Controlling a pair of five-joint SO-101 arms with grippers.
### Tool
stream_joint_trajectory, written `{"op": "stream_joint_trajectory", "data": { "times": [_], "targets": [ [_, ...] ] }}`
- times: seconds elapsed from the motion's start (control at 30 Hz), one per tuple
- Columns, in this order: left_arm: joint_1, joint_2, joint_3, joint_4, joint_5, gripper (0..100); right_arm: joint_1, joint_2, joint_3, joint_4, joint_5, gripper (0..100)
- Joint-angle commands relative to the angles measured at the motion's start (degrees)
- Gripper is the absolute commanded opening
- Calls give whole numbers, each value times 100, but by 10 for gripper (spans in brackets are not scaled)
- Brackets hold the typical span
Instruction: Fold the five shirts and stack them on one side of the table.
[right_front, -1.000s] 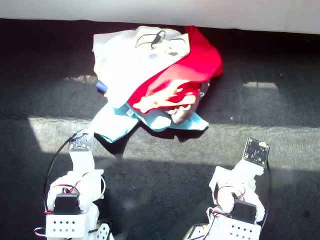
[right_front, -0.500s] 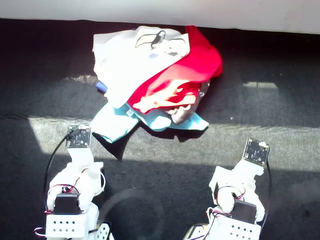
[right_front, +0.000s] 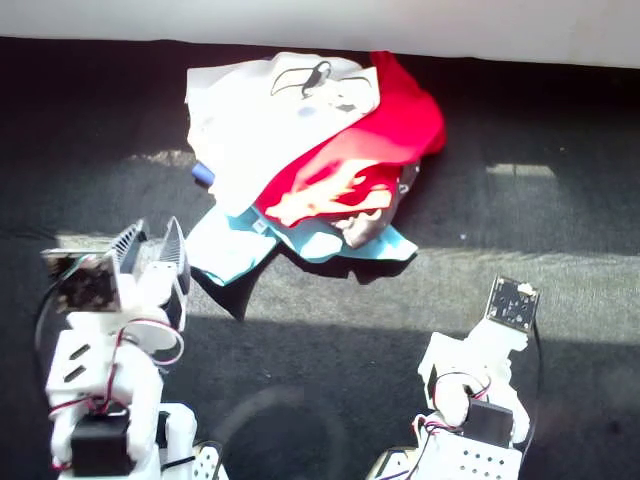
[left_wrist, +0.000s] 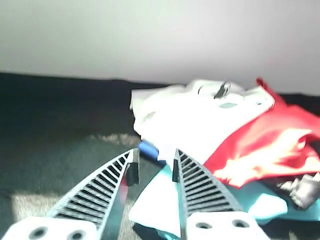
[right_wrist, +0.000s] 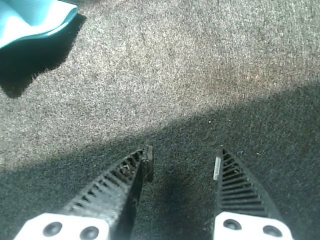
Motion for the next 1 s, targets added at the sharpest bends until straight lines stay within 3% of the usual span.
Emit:
{"op": "stream_joint_trajectory", "data": {
  "times": [0.0, 0.13, 0.5, 0.77, 0.97],
  "targets": [
    [-31, 848, -1411, -79, 18, 133, -13, -22, 699, -57, -44, 201],
    [-31, 2791, -2985, 158, 18, 133, -13, -22, 699, -57, -44, 201],
    [673, 7451, -6651, 2400, 18, 149, -13, -22, 699, -57, -44, 201],
    [866, 9385, -8664, 3710, 53, 189, -13, -22, 699, -57, -44, 201],
    [1341, 10589, -9473, 4018, 44, 216, -13, -22, 699, -57, -44, 201]
  ]
}}
